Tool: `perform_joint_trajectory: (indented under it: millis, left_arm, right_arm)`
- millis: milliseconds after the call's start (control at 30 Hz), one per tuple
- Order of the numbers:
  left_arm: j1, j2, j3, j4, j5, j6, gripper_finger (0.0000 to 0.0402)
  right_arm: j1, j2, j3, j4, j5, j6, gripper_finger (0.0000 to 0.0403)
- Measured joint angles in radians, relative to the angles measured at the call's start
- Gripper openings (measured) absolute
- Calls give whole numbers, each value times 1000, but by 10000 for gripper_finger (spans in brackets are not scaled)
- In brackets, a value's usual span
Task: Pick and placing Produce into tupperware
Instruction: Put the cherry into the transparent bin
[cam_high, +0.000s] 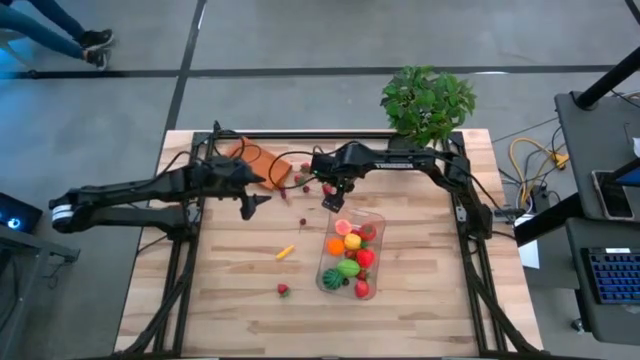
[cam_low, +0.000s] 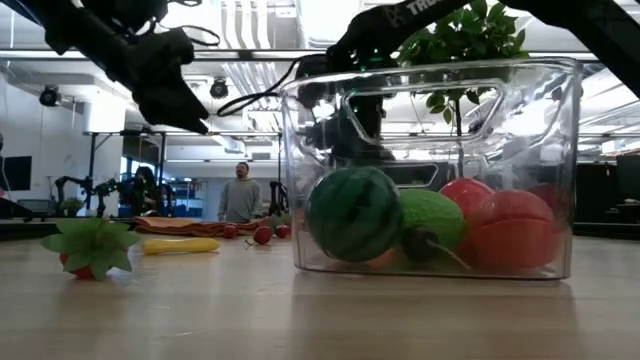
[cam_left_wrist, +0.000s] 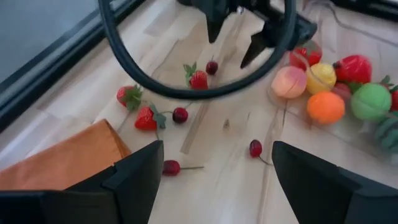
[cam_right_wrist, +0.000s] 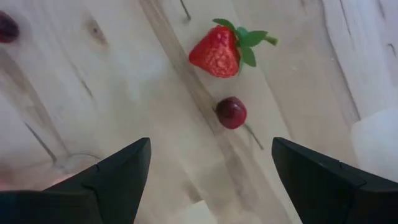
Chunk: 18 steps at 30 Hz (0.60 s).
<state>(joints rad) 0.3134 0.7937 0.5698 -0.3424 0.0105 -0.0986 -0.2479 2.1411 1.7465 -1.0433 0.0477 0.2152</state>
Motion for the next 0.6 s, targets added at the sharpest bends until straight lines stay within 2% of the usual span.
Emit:
perform_joint_trajectory:
  millis: [300,467,600]
  left_arm:
    - [0,72,-2,16,0,5,285]
    - [0,88,-2,28,1,10,285]
    - [0,89,-2,50,1,24,285]
  right_arm:
    - [-19,1,3,-5,38,-78,327]
    - [-48,-17,75,-120,2,72,327]
    - [-86,-25,183,-235,-107,174,327]
